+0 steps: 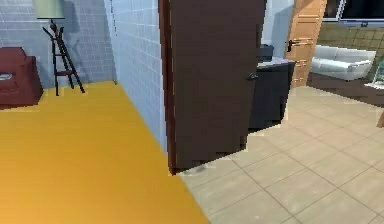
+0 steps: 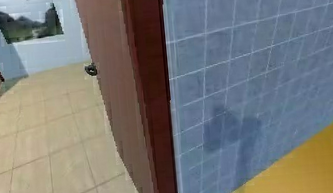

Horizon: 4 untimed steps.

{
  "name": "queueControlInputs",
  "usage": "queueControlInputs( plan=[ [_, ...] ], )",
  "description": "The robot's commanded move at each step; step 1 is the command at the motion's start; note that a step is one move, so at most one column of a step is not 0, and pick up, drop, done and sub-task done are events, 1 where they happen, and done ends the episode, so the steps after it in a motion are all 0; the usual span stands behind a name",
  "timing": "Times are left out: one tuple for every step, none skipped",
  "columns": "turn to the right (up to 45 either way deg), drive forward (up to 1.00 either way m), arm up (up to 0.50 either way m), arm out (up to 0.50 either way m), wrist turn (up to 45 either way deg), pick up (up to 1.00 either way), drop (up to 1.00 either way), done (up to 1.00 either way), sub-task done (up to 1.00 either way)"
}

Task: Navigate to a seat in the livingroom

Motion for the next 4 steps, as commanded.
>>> queueControlInputs(
  plan=[
    [27.0,0.0,0.0,0.0,0.0,0.0,0.0,0.0,0.0],
    [0.0,0.4,0.0,0.0,0.0,0.0,0.0,0.0,0.0],
    [15.0,0.0,0.0,0.0,0.0,0.0,0.0,0.0,0.0],
    [0.0,1.0,0.0,0.0,0.0,0.0,0.0,0.0,0.0]
  ],
)
